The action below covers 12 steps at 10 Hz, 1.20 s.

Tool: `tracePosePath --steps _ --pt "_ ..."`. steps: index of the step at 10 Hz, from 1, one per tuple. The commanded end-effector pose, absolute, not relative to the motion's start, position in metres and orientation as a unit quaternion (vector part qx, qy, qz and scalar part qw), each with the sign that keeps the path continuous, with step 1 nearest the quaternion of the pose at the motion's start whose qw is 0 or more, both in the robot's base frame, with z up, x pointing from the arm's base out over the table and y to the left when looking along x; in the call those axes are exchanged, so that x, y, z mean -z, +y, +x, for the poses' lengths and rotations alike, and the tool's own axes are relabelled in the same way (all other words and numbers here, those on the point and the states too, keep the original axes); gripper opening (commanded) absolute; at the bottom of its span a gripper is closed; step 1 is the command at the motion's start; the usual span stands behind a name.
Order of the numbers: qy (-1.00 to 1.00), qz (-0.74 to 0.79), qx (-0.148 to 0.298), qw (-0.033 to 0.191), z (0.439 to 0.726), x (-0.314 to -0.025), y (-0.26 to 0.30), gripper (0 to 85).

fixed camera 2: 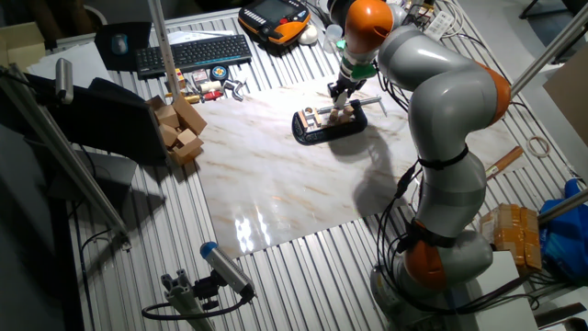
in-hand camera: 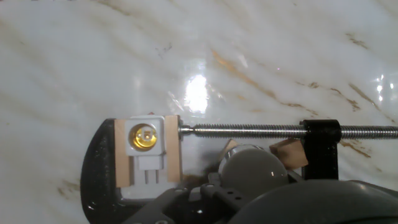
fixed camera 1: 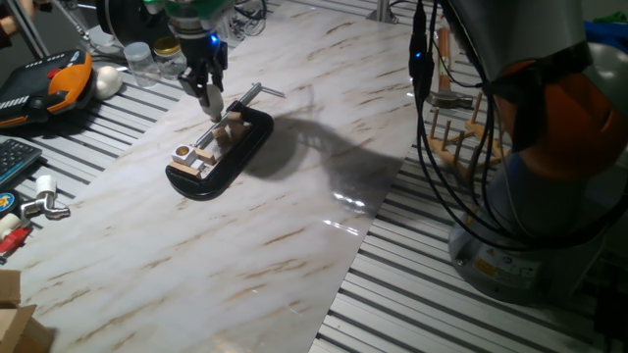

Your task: Install the light bulb by rotating it

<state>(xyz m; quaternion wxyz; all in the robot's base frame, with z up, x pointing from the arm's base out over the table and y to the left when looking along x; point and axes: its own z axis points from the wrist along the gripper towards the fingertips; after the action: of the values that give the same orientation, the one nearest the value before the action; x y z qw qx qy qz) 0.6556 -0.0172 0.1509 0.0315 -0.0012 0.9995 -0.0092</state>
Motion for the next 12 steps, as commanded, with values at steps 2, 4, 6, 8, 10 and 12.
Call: tracePosePath --steps 2,4,6,8,10,12 --pt "0.999 0.004 0.012 0.032 0.655 -0.152 -0.006 0.0" --pt "0.999 0.006 0.014 0.028 0.654 -0.154 0.002 0.0" --pt "1.0 0.009 0.016 0.025 0.652 -0.155 0.011 0.0" --pt "1.0 0.008 0.02 0.01 0.651 -0.157 0.018 0.0" --pt "1.0 0.007 0.02 -0.003 0.651 -0.157 0.02 0.0" --pt "1.0 0.007 0.019 -0.013 0.651 -0.158 0.022 0.0"
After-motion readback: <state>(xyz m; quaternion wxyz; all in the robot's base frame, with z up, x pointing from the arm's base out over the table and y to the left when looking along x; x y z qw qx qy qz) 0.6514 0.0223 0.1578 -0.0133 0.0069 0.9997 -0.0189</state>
